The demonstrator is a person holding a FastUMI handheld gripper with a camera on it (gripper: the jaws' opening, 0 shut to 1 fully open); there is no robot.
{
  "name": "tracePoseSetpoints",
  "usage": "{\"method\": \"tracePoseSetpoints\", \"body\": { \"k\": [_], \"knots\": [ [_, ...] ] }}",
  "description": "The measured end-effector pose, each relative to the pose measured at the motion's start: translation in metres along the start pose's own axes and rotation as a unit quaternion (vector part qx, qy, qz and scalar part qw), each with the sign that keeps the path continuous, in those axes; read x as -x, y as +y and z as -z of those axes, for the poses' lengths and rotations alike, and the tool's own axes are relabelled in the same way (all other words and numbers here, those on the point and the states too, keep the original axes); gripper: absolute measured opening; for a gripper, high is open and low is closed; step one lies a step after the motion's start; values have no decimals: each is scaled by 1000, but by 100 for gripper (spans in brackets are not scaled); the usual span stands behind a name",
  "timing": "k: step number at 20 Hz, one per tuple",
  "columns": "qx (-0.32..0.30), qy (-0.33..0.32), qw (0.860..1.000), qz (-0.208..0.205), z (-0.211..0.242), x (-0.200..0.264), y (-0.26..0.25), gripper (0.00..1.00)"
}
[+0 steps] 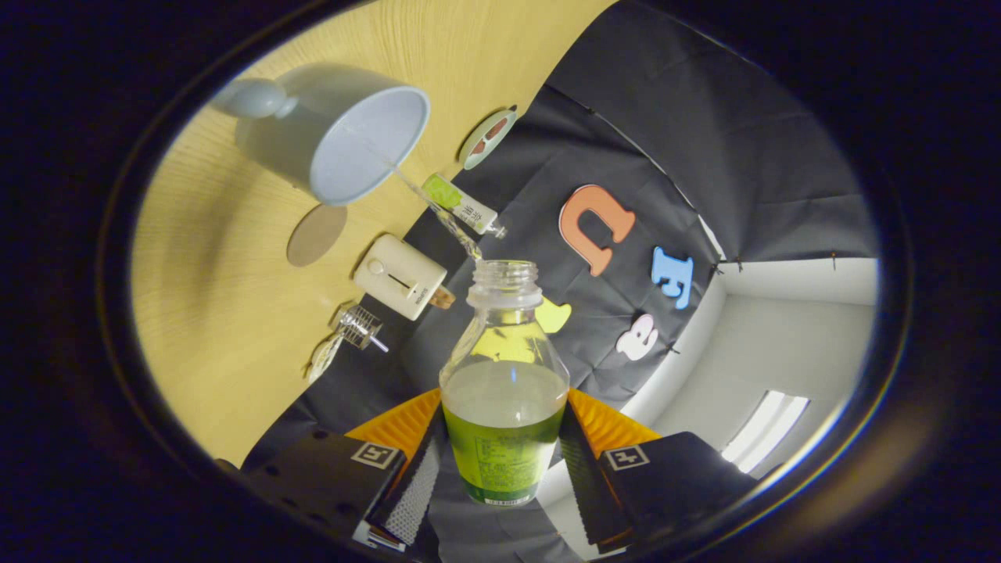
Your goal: Take the bottle from table, then pour the juice into the cup, finally place the bottle on the coaster
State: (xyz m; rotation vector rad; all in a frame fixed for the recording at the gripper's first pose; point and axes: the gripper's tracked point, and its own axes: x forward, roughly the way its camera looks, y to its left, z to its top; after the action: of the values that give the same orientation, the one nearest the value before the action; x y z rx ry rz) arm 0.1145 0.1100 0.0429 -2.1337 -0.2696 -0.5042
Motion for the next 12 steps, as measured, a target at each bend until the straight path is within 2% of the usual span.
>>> {"method": "tracePoseSetpoints", "body": {
  "k": [7, 12],
  "knots": [
    [0, 8, 1000, 23, 3, 1, -8, 80],
    [8, 18, 998, 56, 8, 3, -19, 80]
  ]
}}
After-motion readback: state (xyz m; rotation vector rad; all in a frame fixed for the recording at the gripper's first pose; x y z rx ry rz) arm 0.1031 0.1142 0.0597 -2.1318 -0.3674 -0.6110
